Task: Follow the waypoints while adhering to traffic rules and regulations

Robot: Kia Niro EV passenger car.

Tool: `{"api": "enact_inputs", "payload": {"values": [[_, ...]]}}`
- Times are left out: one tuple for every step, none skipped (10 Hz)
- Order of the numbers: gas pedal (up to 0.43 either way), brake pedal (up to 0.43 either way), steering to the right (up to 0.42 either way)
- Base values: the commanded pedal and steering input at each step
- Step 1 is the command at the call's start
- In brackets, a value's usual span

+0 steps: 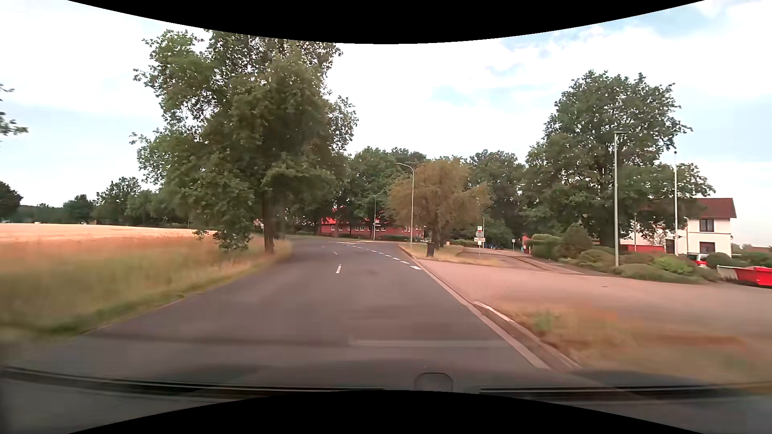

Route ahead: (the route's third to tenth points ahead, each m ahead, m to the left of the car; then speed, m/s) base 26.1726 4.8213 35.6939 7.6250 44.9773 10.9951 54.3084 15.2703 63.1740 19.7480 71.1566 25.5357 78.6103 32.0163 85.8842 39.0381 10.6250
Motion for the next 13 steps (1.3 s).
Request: {"api": "enact_inputs", "payload": {"values": [[0.138,0.000,-0.036],[0.138,0.000,-0.034],[0.138,0.000,-0.029],[0.138,0.000,-0.027],[0.138,0.000,-0.027],[0.138,0.000,-0.028],[0.138,0.000,-0.029],[0.138,0.000,-0.037],[0.138,0.000,-0.040],[0.138,0.000,-0.042],[0.138,0.000,-0.043],[0.138,0.000,-0.045],[0.138,0.000,-0.046]]}}
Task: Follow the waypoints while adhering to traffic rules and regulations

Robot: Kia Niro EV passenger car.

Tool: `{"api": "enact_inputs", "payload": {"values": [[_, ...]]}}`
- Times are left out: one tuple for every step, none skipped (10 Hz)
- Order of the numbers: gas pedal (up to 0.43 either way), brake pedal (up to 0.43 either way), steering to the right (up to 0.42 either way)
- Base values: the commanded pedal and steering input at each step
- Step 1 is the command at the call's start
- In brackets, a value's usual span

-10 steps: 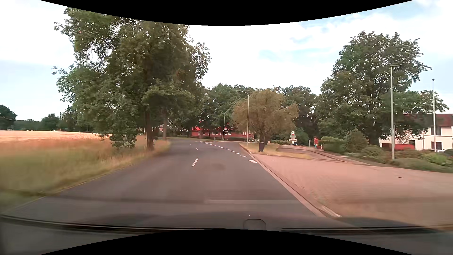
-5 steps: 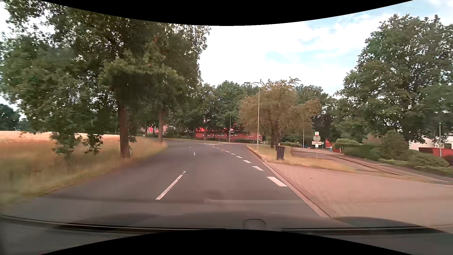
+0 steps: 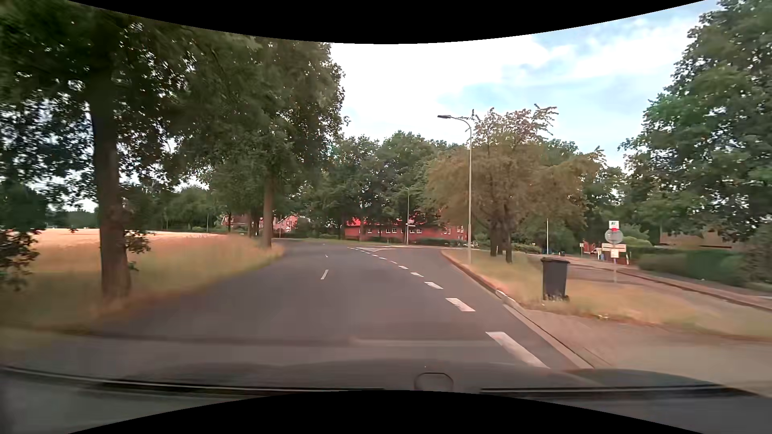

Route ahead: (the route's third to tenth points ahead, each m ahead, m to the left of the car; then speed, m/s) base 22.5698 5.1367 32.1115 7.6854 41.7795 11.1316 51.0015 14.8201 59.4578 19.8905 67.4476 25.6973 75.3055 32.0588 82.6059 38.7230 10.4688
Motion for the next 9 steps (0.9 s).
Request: {"api": "enact_inputs", "payload": {"values": [[0.138,0.000,-0.046],[0.138,0.000,-0.048],[0.138,0.000,-0.048],[0.138,0.000,-0.049],[0.138,0.000,-0.051],[0.138,0.000,-0.052],[0.138,0.000,-0.054],[0.150,0.000,-0.057],[0.150,0.000,-0.056]]}}
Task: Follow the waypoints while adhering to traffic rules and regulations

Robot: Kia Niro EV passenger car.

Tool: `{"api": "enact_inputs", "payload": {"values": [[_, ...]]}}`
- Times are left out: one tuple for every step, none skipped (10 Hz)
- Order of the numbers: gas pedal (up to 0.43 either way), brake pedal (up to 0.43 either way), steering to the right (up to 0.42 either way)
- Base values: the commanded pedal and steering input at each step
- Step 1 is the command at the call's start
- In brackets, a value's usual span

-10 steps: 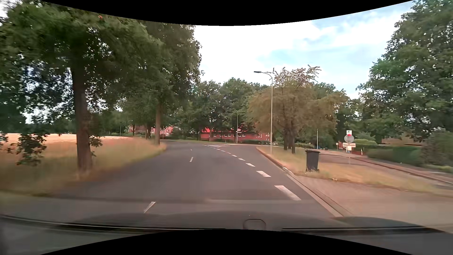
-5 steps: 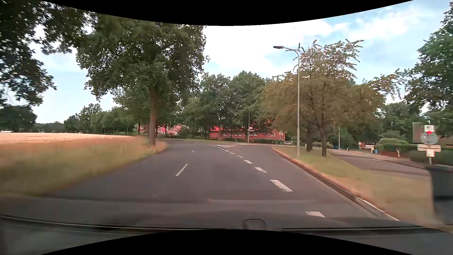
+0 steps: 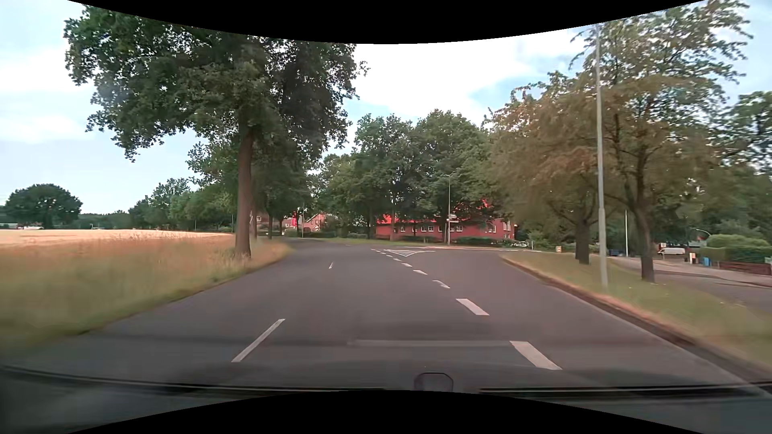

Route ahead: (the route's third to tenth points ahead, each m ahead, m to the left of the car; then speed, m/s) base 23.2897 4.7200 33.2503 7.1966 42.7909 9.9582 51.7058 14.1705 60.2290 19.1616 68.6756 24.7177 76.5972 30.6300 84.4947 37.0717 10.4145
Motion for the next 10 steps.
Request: {"api": "enact_inputs", "payload": {"values": [[0.150,0.000,-0.050],[0.150,0.000,-0.042],[0.150,0.000,-0.041],[0.150,0.000,-0.041],[0.150,0.000,-0.042],[0.150,0.000,-0.045],[0.150,0.000,-0.047],[0.150,0.000,-0.047],[0.150,0.000,-0.045],[0.150,0.000,-0.041]]}}
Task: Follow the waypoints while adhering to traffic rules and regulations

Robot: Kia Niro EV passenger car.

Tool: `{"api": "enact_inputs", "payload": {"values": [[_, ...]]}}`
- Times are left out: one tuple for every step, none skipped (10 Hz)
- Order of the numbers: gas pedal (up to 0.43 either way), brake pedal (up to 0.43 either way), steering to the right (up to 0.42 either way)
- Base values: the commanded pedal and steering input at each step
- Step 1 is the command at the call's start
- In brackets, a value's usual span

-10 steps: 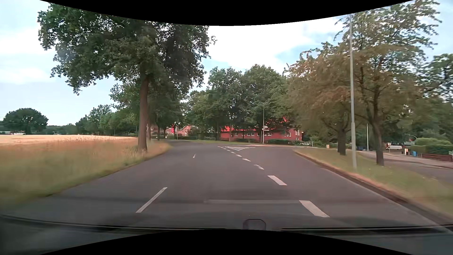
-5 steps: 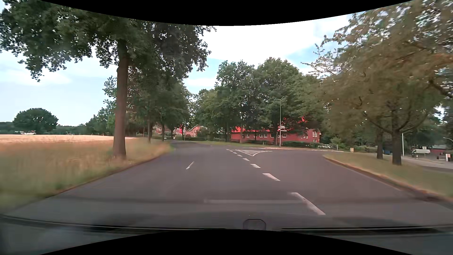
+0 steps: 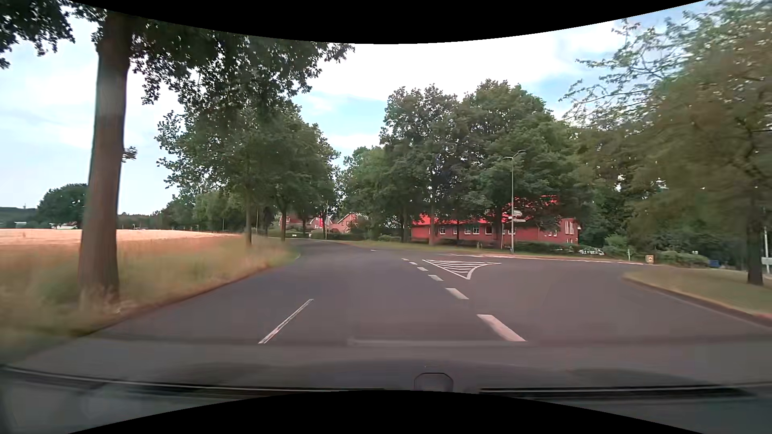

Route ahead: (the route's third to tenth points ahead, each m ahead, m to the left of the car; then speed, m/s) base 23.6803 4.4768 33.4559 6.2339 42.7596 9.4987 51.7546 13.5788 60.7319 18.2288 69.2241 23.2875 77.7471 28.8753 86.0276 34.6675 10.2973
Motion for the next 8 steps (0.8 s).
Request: {"api": "enact_inputs", "payload": {"values": [[0.150,0.000,-0.040],[0.150,0.000,-0.040],[0.150,0.000,-0.041],[0.150,0.000,-0.044],[0.150,0.000,-0.046],[0.150,0.000,-0.047],[0.150,0.000,-0.046],[0.150,0.000,-0.043]]}}
